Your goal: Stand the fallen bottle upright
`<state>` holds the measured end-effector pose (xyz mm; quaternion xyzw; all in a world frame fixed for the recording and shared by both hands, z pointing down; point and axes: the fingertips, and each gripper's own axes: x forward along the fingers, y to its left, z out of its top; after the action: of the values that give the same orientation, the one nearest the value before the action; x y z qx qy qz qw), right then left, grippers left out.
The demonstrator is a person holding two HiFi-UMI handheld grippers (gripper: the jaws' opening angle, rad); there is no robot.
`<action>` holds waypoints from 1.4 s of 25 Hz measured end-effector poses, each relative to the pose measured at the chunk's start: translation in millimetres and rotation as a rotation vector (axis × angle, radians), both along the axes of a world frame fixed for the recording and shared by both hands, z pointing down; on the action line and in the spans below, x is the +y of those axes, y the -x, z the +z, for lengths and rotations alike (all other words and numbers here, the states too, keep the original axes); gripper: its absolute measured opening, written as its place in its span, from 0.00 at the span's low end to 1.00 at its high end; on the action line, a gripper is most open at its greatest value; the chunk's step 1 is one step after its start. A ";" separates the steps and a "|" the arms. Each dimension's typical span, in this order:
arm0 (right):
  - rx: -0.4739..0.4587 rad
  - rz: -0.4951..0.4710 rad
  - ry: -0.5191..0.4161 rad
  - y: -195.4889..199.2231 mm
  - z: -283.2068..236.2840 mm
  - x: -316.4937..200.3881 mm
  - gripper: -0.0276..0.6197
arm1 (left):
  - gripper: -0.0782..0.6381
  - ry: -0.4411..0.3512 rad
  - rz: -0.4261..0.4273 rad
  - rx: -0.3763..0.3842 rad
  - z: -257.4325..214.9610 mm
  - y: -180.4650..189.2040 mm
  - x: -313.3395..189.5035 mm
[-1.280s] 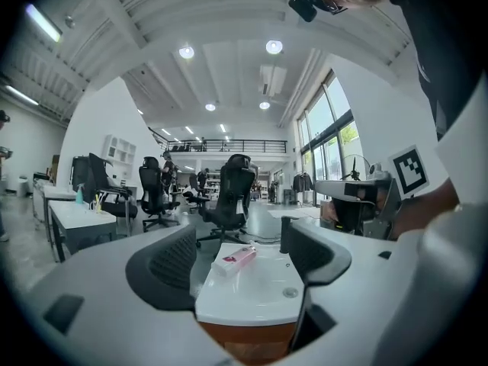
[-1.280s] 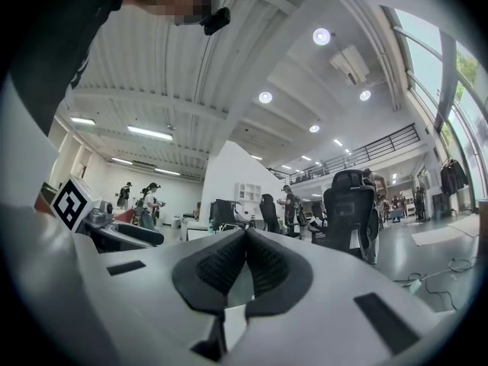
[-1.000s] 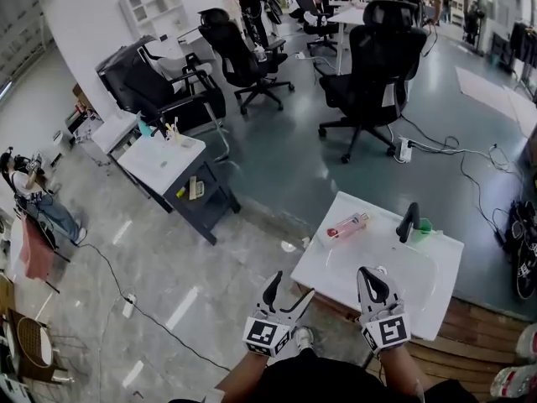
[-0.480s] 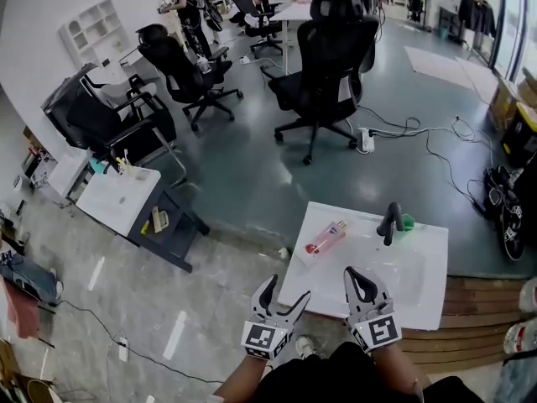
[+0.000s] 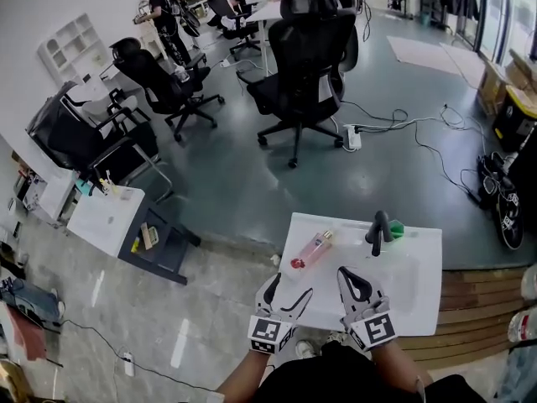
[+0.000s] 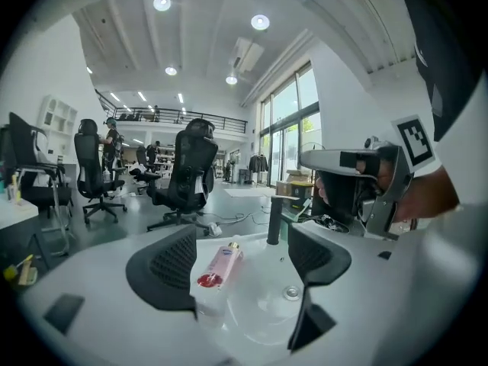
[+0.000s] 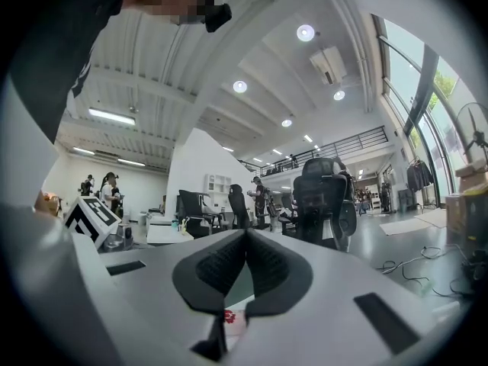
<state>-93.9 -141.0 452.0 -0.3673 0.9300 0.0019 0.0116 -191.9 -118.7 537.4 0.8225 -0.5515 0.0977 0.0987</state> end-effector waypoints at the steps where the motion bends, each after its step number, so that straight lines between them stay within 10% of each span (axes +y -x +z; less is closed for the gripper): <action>1: 0.003 -0.010 0.002 -0.2 1.5 -5.5 0.07 | 0.63 0.006 0.001 -0.012 2.9 -1.4 -7.5; 13: 0.028 -0.056 -0.011 -25.2 4.5 -57.1 0.07 | 0.63 0.076 -0.001 -0.149 24.4 -26.1 -71.4; 24: -0.030 -0.126 -0.003 -36.2 25.5 -60.5 0.07 | 0.63 0.274 0.114 -0.459 94.7 -41.6 -103.0; 32: 0.138 -0.175 -0.021 -20.4 52.6 -61.1 0.07 | 0.63 0.503 0.178 -0.474 149.9 -31.2 -136.7; 35: 0.031 -0.103 -0.021 -23.4 43.0 -76.6 0.07 | 0.63 0.570 0.218 -0.543 172.0 -32.5 -148.6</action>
<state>-70.5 -217.6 495.0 -0.3189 0.9476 0.0167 0.0014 -159.3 -267.3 709.4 0.7601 -0.4180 0.4702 0.1628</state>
